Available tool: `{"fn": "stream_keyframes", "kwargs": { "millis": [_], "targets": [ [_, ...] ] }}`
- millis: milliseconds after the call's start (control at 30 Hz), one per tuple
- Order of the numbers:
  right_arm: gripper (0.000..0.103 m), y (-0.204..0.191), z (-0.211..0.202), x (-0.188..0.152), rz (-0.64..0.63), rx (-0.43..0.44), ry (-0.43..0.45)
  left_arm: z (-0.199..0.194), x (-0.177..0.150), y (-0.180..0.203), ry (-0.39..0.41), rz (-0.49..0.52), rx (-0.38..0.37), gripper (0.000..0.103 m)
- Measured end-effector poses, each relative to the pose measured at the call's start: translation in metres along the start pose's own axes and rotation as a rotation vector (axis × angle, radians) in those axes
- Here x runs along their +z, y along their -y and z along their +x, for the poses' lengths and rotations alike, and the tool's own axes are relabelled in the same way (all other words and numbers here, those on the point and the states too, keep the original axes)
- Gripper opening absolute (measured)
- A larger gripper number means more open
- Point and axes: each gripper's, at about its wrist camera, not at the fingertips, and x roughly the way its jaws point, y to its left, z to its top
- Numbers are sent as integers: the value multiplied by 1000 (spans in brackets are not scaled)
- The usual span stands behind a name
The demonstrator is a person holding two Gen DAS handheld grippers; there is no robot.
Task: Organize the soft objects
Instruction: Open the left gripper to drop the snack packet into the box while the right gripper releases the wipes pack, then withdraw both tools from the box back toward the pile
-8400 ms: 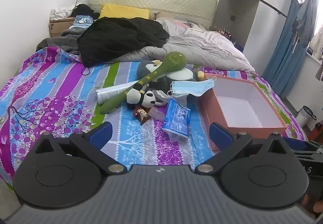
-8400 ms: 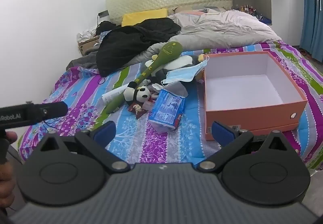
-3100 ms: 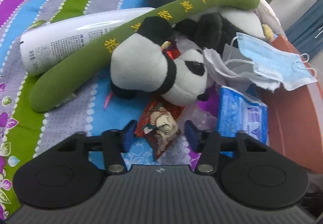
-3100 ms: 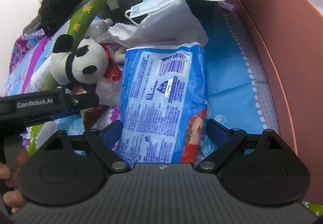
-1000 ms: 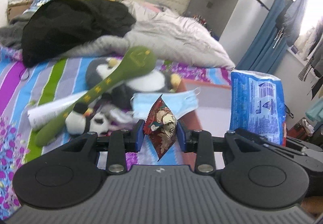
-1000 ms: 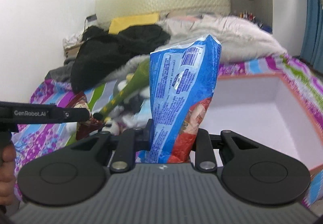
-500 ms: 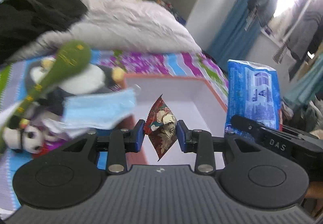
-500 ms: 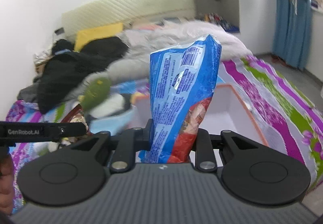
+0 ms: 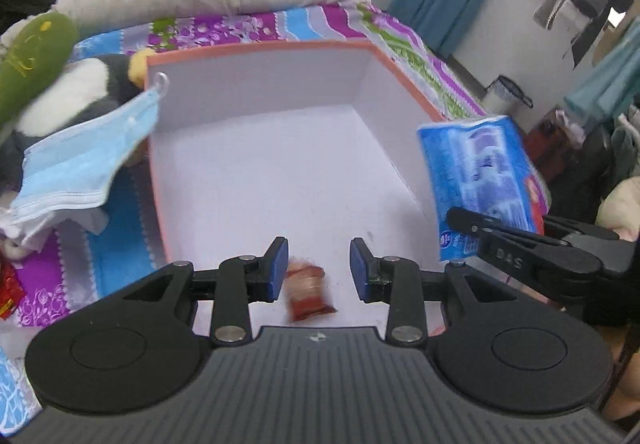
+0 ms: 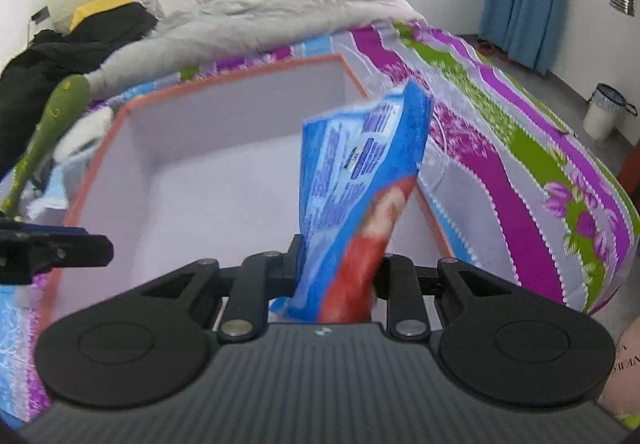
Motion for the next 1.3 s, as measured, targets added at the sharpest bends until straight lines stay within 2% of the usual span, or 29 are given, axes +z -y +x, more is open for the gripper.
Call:
{"fn": "stream_keyframes", "kwargs": {
  "millis": [100,200,267,433,467,733,767,800,833,1133,1233,1300],
  "targets": [
    [30,7,11,-5,13,38,-32,12,-1,4,-22,-10,11,39],
    [38,9,21,-10,16,31,-60,15,-2,4,-25,-7,26,40],
    [40,6,22,-12,-2,28,-56,15,-5,3,-24,-26,28,40],
    [61,8,6,-9,35,77,-38,-1,-12,-3,6,-50,34,41],
    [62,7,1,-7,39,78,-28,-7,-13,-6,17,-54,32,41],
    [65,-14,-58,7,55,74,95,-79,-20,-18,123,-36,12,41],
    [68,-17,-66,7,62,80,113,-89,-21,-21,140,-31,11,41],
    [80,-22,-75,8,64,85,134,-100,-22,-24,159,-30,12,41],
    [85,-25,-83,7,65,87,155,-112,-23,-27,178,-30,12,41],
    [85,-76,-145,3,31,171,259,-204,-45,-50,308,-11,45,50],
    [85,-93,-160,-1,16,202,280,-228,-57,-66,346,-33,86,57],
    [85,-104,-166,-5,-4,220,289,-239,-65,-78,359,-57,94,58]
  ]
}}
